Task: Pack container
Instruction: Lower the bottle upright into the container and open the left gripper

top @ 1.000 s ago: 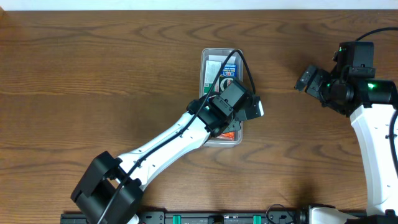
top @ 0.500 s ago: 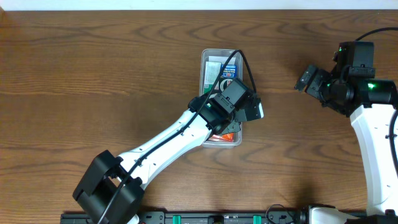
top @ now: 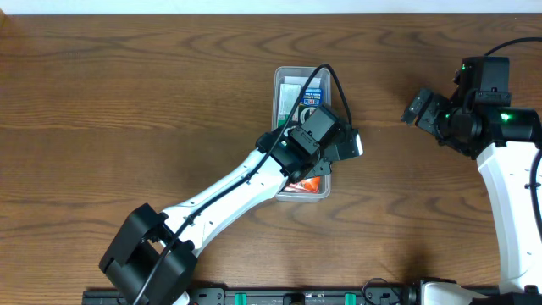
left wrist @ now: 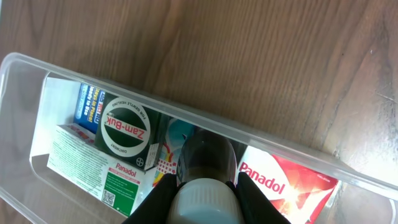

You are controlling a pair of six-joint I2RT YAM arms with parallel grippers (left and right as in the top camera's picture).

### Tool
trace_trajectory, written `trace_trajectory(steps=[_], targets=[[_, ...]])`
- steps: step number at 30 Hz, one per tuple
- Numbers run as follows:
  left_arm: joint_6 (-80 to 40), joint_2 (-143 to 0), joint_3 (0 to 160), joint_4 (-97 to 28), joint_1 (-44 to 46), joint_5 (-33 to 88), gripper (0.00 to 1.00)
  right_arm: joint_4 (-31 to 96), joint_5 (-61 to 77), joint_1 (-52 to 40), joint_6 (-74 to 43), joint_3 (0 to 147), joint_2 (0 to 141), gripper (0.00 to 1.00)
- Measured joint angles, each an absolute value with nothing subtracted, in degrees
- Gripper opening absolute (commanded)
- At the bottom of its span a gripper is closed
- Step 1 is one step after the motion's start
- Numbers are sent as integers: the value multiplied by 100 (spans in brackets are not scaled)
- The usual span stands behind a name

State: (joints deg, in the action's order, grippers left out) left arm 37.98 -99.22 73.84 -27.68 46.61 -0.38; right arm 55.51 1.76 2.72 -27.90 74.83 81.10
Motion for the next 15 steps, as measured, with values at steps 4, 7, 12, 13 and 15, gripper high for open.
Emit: trace_trajectory(steps=[4,7,12,13,15], targets=[[3798,-9922,7382,-3063,4659,5,9,5553,176,272,-2790,7483,8110,99],[3798,-9924,7380,-3157,4654,117,9,5551,176,272,-2790,7483,8110,99],[3800,-9935,7380,-3258,4633,185,9,5553,178,272,-2788,7483,8110,99],[3800,-9942,7380,-3288,4622,215,9,5551,176,272,-2788,7483,8110,99],[3800,-9968,7380,-3299,4593,246,11,5553,178,272,-2790,7483,8110,99]])
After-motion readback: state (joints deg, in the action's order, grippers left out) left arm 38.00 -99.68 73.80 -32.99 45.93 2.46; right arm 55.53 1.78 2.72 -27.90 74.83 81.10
